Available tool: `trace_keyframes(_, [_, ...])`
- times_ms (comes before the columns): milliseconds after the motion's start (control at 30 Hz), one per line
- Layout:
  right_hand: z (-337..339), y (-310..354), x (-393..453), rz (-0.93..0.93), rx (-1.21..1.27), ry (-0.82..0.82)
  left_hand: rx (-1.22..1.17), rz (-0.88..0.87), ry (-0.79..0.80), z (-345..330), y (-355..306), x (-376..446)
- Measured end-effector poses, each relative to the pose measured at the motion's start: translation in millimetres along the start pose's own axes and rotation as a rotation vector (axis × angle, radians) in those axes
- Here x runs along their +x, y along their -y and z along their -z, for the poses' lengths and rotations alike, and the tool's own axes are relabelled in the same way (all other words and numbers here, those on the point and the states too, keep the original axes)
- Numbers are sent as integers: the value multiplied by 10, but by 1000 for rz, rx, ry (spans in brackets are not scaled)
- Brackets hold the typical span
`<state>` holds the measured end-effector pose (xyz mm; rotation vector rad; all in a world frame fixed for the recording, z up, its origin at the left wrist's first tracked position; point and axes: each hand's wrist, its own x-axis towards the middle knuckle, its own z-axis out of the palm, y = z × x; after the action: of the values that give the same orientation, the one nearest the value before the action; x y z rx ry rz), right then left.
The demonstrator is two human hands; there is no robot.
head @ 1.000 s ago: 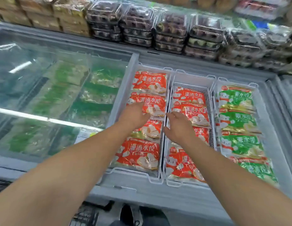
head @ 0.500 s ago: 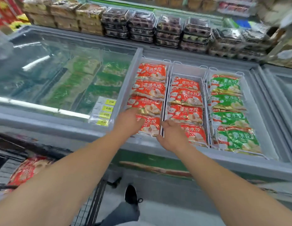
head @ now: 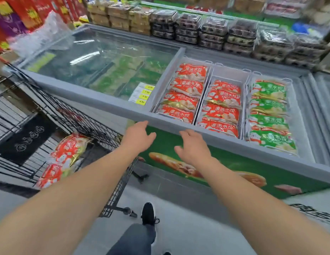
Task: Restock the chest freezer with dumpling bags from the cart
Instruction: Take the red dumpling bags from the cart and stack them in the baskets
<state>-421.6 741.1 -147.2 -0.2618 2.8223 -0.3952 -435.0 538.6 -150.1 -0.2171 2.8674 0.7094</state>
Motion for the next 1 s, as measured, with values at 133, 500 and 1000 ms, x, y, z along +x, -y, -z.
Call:
trace_keyframes(133, [-145, 399, -182, 71, -8, 26, -36, 65, -51, 173, 386, -461])
trace_keyframes(500, [-1014, 2074, -358, 232, -76, 169, -68, 251, -85, 673, 2264, -1385])
trace_keyframes(1000, [-2038, 4532, 171, 284, -112, 265, -164, 419, -118, 1750, 4800, -1499])
